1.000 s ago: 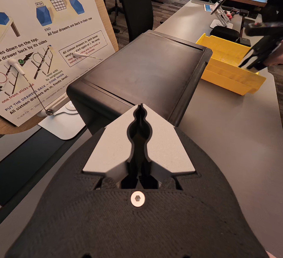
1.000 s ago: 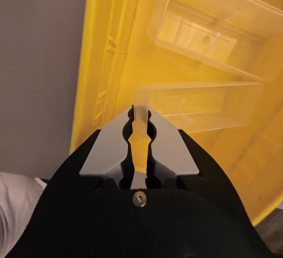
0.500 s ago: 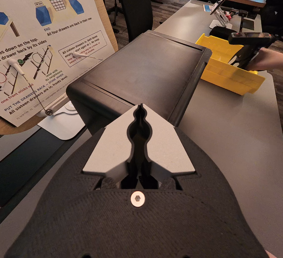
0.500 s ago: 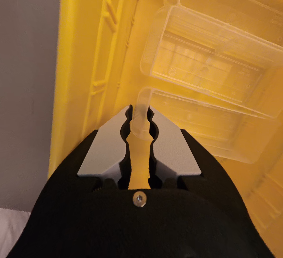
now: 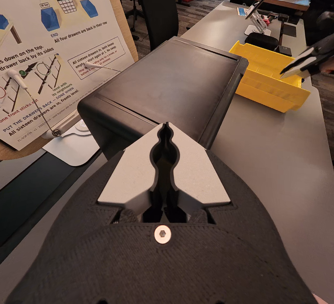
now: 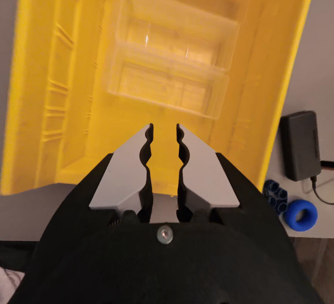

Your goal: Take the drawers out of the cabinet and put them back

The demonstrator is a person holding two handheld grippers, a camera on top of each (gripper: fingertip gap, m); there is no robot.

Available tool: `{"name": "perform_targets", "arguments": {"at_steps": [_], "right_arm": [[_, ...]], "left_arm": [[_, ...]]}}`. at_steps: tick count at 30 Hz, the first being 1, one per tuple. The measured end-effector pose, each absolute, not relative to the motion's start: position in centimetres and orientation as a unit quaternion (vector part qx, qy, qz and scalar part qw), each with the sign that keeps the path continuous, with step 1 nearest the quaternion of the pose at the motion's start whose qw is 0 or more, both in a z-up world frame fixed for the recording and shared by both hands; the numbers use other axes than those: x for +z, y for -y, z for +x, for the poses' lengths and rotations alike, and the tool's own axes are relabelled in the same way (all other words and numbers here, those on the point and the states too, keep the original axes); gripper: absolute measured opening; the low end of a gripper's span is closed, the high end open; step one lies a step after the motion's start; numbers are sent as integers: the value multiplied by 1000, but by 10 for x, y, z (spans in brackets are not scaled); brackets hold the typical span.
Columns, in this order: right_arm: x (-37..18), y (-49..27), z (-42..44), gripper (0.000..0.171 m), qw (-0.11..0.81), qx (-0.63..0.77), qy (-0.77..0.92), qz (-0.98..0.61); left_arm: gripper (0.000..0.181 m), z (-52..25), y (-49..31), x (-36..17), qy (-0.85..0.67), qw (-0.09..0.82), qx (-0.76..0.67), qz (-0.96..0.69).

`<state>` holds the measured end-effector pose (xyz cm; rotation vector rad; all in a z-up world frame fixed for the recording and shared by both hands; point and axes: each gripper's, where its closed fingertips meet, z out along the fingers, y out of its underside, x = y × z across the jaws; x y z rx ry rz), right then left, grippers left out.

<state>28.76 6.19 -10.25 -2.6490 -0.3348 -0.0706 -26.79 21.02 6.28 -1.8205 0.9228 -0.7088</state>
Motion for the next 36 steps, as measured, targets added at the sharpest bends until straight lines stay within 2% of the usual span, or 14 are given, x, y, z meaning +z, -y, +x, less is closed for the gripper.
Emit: {"name": "perform_targets", "arguments": {"at_steps": [1, 5, 17, 20, 23, 26, 28, 31, 36], "right_arm": [[-111, -60, 291, 24, 221, -31, 114, -968], [-134, -66, 287, 24, 211, -23, 106, -972], [-140, -77, 284, 25, 213, -33, 110, -970], [-111, -65, 293, 24, 234, -101, 102, -962], [-33, -66, 282, 24, 336, -205, 101, -914], [61, -78, 209, 25, 498, -260, 160, -812], [87, -87, 126, 25, 584, -223, 252, -738], [61, -95, 16, 14, 628, -215, 404, -630], [-29, -126, -74, 25, 605, -278, 543, -512]], "left_arm": [[0, -268, -210, 63, -377, 471, -289, -744], [0, -268, -210, 63, -376, 471, -288, -744], [0, -268, -210, 63, -376, 471, -289, -744], [0, -268, -210, 63, -376, 471, -290, -744], [0, -268, -210, 63, -376, 471, -288, -744], [0, -268, -210, 63, -375, 471, -288, -745], [0, -268, -210, 63, -375, 471, -287, -745], [0, -268, -210, 63, -375, 471, -288, -745], [0, -268, -210, 63, -376, 470, -288, -745]]}}
